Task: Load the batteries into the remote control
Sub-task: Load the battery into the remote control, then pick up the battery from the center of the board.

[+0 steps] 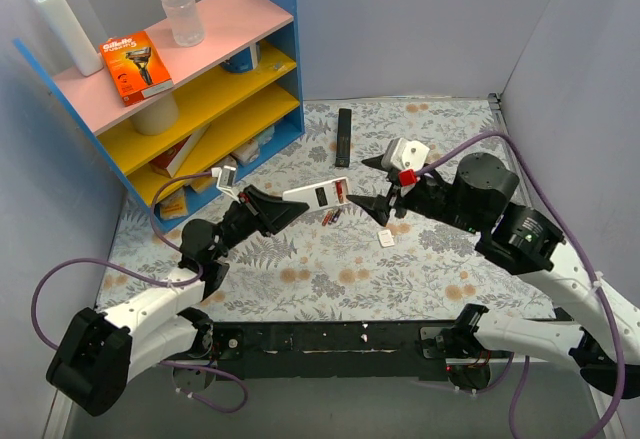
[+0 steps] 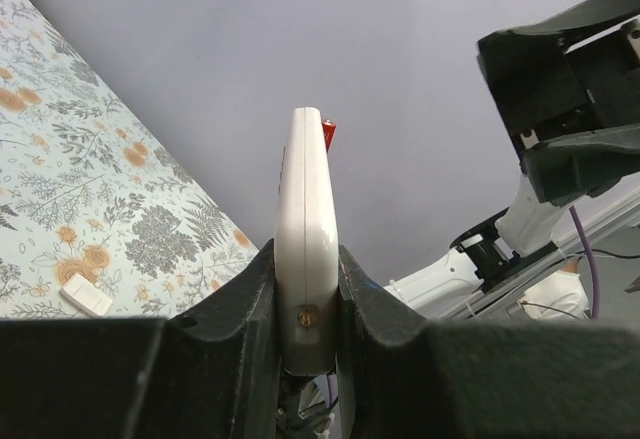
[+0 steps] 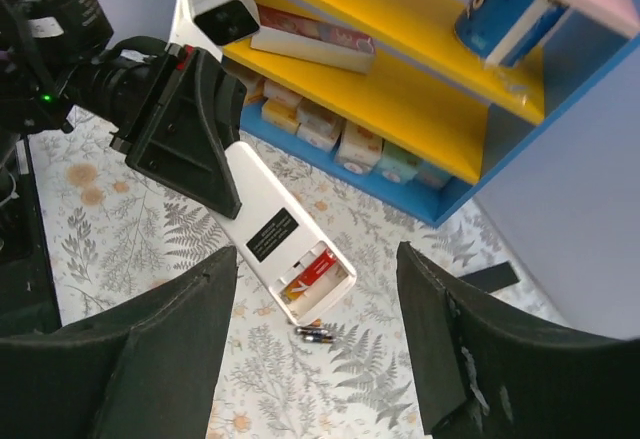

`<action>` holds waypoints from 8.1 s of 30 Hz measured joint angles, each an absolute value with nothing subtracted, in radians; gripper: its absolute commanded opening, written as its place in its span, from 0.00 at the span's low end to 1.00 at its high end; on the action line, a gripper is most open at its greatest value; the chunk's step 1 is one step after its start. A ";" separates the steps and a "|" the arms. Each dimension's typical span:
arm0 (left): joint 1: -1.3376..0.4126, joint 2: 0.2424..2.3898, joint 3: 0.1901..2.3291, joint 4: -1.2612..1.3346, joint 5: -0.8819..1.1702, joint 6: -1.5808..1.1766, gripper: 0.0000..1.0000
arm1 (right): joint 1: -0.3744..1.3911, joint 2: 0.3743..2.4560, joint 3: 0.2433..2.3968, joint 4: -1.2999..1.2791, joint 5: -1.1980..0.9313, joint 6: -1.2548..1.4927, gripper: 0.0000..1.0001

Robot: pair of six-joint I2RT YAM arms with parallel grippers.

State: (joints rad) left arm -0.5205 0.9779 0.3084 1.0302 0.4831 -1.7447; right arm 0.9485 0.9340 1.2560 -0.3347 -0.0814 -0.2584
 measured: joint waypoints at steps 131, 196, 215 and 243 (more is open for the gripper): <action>-0.519 0.671 0.234 0.017 -0.046 -1.582 0.00 | 0.786 1.560 1.268 -0.484 -0.186 -0.172 0.42; -0.519 0.540 0.290 -0.122 -0.151 -1.474 0.00 | 0.908 2.033 1.468 -0.602 0.221 0.470 0.28; -0.519 0.487 0.290 -0.150 -0.146 -1.500 0.00 | 0.912 2.011 1.436 -0.563 0.241 0.521 0.39; -0.519 0.469 0.290 -0.166 -0.146 -1.507 0.00 | 0.871 2.094 1.599 -0.657 0.288 0.463 0.28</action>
